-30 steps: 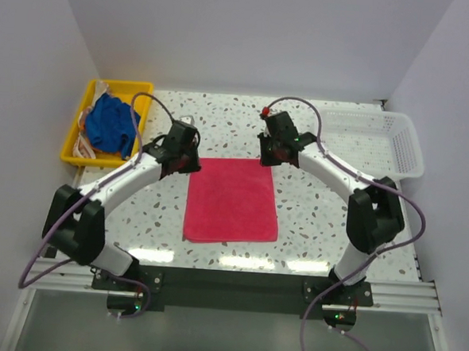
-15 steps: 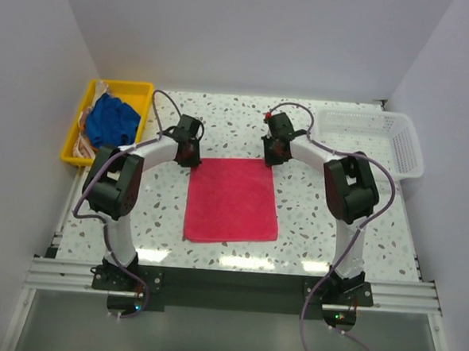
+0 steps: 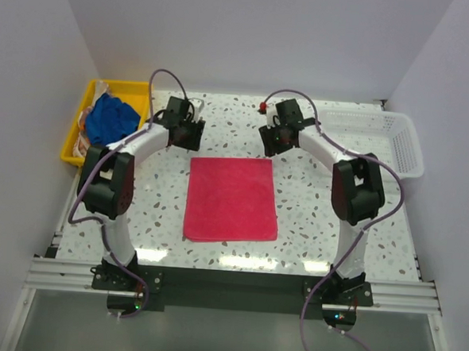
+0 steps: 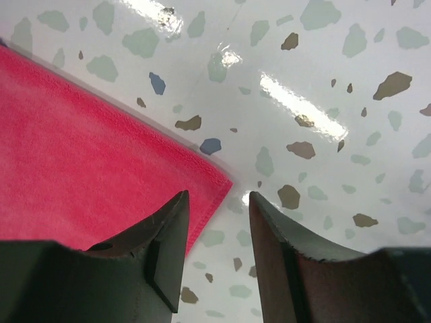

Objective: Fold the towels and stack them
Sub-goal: Fold the towel

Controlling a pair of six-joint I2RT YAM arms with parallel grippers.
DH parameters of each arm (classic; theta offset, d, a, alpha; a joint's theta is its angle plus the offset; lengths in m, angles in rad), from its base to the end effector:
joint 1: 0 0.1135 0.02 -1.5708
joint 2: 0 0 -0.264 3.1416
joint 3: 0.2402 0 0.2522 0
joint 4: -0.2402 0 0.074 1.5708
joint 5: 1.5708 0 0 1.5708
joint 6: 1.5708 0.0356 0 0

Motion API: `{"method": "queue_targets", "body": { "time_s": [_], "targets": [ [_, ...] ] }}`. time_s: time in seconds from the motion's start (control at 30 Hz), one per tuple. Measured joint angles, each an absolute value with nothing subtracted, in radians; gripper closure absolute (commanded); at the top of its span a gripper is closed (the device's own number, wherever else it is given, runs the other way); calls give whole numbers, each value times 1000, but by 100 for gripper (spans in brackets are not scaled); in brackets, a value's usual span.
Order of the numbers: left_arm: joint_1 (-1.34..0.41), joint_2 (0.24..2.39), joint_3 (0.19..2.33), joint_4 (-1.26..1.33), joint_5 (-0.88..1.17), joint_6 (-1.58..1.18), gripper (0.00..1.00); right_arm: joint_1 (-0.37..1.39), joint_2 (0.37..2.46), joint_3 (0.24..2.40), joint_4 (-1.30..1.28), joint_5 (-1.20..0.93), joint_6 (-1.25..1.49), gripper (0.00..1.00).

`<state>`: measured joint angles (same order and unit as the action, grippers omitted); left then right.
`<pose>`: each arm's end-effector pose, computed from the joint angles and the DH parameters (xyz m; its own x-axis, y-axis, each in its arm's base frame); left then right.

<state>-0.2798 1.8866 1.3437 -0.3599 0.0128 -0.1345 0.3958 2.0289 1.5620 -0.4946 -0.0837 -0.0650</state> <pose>0.3945 -0.1138 0.2032 -0.7858 0.0863 -0.6125 0.1800 0.9793 -0.0930 0.4096 0.1744 0.2038 -0.7272 -0.3740 -0.5755 -0.4766 0.8786 0.0312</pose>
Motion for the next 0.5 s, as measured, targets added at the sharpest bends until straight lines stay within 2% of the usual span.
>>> {"method": "queue_targets", "body": {
  "time_s": [0.1,0.5],
  "targets": [
    [-252,1895,1385,-368,71,-45,27,364,2029,1610,-546,-146,-148,54],
    [-233,2012,1445,-466,223,218,33,336,2175,1796,-713,-258,-350,53]
  ]
}}
